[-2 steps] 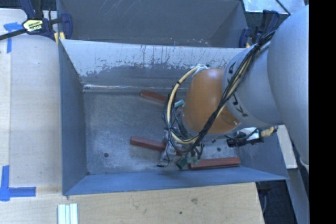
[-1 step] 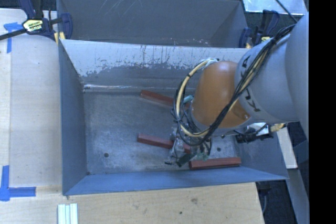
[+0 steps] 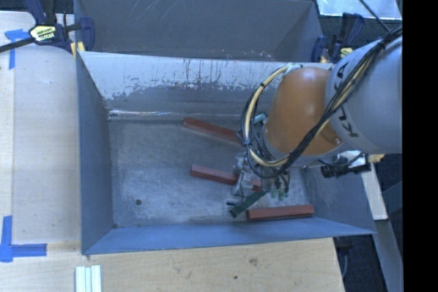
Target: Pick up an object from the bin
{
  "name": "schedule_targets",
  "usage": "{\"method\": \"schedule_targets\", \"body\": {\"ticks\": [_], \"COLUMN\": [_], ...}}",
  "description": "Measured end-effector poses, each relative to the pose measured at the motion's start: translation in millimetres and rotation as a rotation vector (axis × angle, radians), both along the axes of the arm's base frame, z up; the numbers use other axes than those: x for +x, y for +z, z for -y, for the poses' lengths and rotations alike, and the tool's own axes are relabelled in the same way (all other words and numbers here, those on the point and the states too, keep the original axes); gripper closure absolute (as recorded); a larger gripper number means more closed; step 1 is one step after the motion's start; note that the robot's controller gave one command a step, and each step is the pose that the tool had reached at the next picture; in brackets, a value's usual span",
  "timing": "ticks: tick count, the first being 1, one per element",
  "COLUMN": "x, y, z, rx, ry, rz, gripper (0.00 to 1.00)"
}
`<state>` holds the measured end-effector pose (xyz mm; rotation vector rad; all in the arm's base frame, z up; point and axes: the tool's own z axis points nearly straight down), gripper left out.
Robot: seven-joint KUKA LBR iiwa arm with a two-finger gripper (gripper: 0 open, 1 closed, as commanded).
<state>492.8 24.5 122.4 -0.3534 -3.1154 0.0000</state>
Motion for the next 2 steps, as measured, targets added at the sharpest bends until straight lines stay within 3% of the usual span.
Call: {"method": "schedule_targets", "body": {"ticks": [1,2], "x": [4.4,3.8], "y": [4,35], "z": [0,-3], "rx": [-0.002,-0.001], "ry": [0.025,0.040], "rz": [0.018,-0.001], "gripper": [1.00,1.00]}}
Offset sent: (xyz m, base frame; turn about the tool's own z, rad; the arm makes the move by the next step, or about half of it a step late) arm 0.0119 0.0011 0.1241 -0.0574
